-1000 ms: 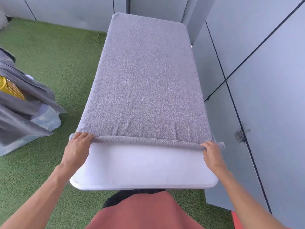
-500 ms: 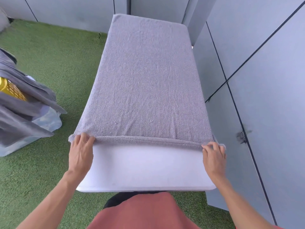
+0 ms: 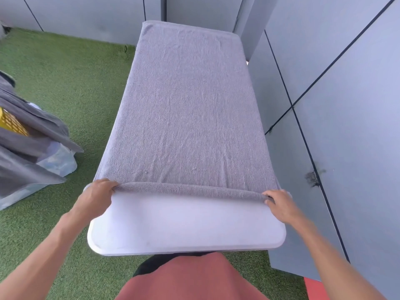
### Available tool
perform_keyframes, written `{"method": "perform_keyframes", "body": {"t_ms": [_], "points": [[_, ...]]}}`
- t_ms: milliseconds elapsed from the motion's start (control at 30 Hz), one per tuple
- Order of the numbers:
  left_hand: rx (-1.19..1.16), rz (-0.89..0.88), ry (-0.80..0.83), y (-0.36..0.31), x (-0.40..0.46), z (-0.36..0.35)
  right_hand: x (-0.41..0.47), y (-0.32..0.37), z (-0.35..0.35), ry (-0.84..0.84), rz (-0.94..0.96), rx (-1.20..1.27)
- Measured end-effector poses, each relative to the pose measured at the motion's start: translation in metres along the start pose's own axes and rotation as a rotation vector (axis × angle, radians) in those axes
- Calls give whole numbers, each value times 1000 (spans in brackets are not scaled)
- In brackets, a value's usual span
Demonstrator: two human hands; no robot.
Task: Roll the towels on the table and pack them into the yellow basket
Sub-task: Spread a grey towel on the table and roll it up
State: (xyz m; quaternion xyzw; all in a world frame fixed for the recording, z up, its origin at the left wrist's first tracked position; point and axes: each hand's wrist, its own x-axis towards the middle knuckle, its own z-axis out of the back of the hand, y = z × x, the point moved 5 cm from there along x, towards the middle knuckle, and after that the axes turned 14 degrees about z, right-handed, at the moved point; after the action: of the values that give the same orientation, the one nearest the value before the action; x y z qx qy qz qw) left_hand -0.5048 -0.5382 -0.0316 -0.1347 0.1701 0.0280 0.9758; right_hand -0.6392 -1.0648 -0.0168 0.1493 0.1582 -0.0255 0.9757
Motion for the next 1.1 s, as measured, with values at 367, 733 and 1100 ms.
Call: {"method": "perform_keyframes", "body": {"t_ms": [367, 733, 1100], "points": [[-61, 28, -298, -9, -13, 15, -11, 30, 2, -520, -128, 43], [22, -25, -332, -20, -28, -8, 8, 25, -5, -238, -36, -8], [-73, 128, 68, 4, -6, 3, -11, 8, 11, -126, -222, 533]]}}
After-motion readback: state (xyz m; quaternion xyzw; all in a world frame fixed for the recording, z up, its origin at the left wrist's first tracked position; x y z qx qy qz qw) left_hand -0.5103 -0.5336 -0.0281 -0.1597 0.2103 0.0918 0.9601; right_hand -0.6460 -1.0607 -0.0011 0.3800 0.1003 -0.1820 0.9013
